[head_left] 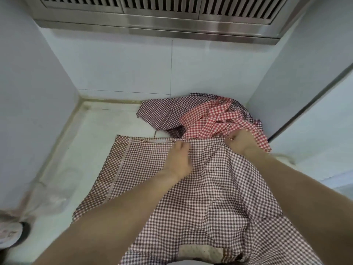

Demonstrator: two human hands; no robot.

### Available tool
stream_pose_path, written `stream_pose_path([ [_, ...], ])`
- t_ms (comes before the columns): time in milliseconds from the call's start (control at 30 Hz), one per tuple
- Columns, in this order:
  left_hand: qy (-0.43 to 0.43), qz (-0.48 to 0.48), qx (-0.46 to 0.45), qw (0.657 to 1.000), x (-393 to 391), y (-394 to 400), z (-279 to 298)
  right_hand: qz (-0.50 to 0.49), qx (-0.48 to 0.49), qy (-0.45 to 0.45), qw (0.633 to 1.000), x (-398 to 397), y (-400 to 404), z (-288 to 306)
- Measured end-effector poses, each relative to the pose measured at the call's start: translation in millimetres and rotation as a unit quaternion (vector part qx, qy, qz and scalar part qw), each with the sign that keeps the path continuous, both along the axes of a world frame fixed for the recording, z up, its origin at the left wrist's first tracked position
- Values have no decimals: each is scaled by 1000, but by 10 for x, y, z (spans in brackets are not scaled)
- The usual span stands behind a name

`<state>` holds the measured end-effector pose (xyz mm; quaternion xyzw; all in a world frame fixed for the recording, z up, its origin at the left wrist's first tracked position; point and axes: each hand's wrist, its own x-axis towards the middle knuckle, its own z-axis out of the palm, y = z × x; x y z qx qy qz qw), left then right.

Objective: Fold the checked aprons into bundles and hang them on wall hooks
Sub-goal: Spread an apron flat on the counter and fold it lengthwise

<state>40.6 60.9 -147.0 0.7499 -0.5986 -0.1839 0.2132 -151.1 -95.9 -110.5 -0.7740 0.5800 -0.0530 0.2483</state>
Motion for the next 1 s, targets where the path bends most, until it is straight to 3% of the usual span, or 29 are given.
stream_pose_path([
  [167, 8, -37, -22, 999, -443, -294, -51, 74, 133, -6, 988, -44, 8, 100],
  [300, -19, -1, -27, 999, -443, -607, 70, 92, 153, -40, 983, -102, -28, 84],
  [433, 25, -39, 117, 992, -350, -815, 155, 63, 209, -86, 972, -126, -34, 75],
  [500, 66, -53, 147, 986, -310, -851, 209, 57, 240, -99, 964, -103, -18, 85],
  [633, 104, -43, 102, 988, -249, -909, 254, 8, 328, -176, 928, -16, 6, 170],
  [733, 110, -41, 94, 989, -212, -940, 297, -12, 310, -200, 929, 122, -49, 184],
  [833, 109, -37, 81, 990, -212, -990, 351, -149, 342, -316, 872, 301, -112, 312],
  [1000, 91, -46, 77, 992, -200, -1075, 458, -196, 379, -399, 811, 501, -431, 750],
])
